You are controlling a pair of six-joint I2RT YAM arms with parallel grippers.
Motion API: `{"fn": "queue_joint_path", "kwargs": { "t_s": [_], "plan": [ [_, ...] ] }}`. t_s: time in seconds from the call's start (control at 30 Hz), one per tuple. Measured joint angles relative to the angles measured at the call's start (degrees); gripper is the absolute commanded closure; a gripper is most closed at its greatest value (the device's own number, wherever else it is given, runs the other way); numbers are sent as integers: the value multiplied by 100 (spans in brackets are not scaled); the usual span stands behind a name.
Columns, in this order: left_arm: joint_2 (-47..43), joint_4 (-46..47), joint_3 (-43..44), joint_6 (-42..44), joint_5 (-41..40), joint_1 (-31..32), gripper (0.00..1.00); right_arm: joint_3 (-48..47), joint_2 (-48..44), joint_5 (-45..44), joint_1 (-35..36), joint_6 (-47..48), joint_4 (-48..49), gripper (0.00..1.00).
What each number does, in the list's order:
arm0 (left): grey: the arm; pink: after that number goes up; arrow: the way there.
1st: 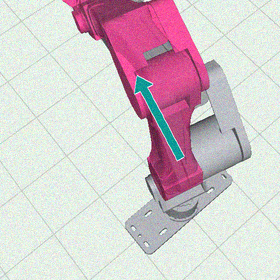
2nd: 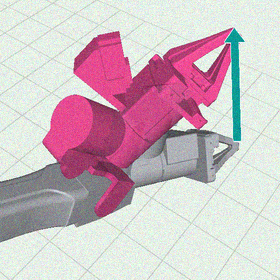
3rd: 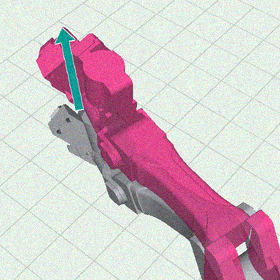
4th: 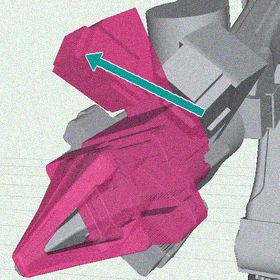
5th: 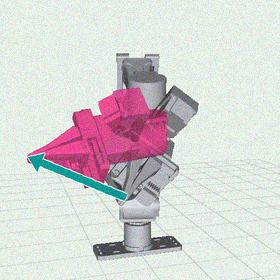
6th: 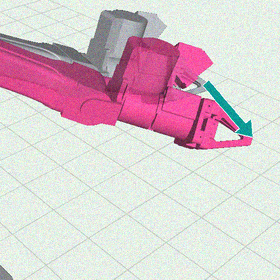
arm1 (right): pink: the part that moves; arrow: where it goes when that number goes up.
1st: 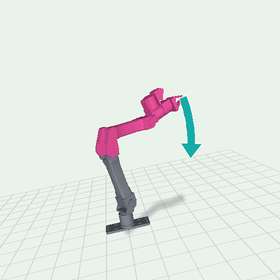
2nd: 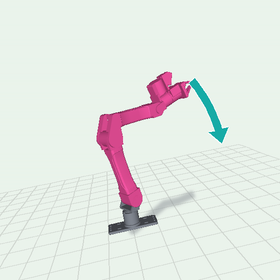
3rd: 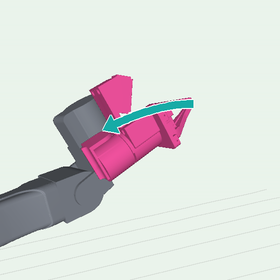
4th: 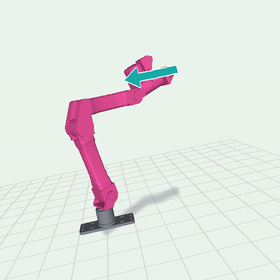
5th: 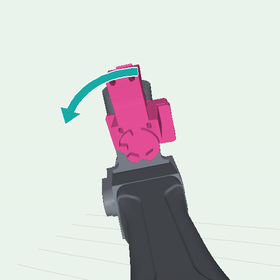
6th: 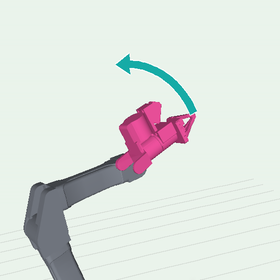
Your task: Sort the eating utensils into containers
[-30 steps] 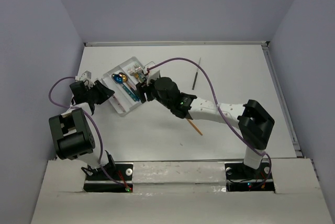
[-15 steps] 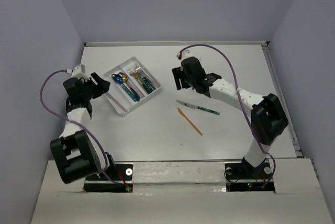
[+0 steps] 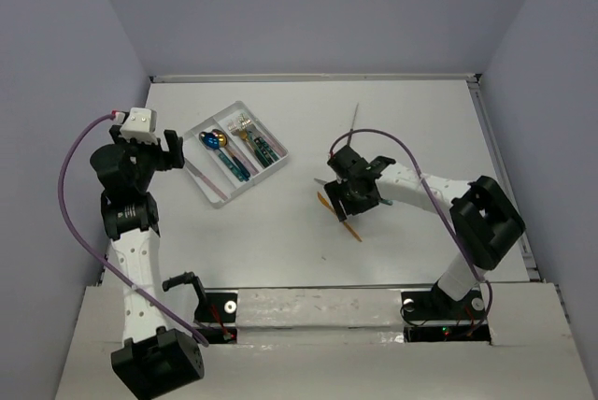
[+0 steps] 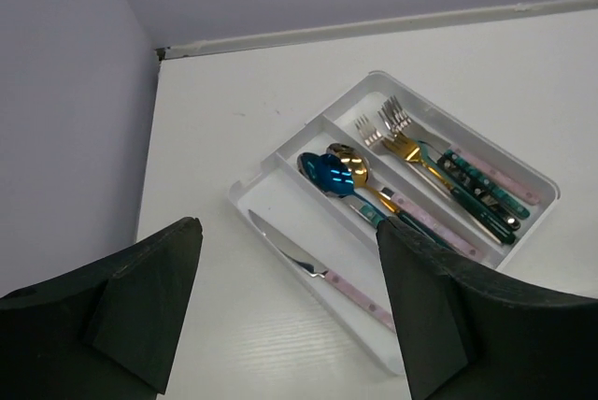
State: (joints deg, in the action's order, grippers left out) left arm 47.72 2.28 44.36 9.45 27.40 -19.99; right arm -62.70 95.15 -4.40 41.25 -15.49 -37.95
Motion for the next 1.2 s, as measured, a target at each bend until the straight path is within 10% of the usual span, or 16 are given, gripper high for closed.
{"fn": "queue_joint_path", "kwargs": {
  "t_s": [0.2,0.47,0.97,1.2],
  "plan": [
    [-136,-667,-79,546,-323,-2,11,175,352,37,417,-245,-11,40],
    [-149,-951,-166,684,-452,-2,10,129,494,-107,492,-380,26,100],
    [-179,-925,-354,671,-649,-11,9,-22,175,-1003,1182,-317,376,100],
    [-179,-874,-354,649,-782,-76,10,-785,-647,-1060,1169,186,2024,100]
  ]
}}
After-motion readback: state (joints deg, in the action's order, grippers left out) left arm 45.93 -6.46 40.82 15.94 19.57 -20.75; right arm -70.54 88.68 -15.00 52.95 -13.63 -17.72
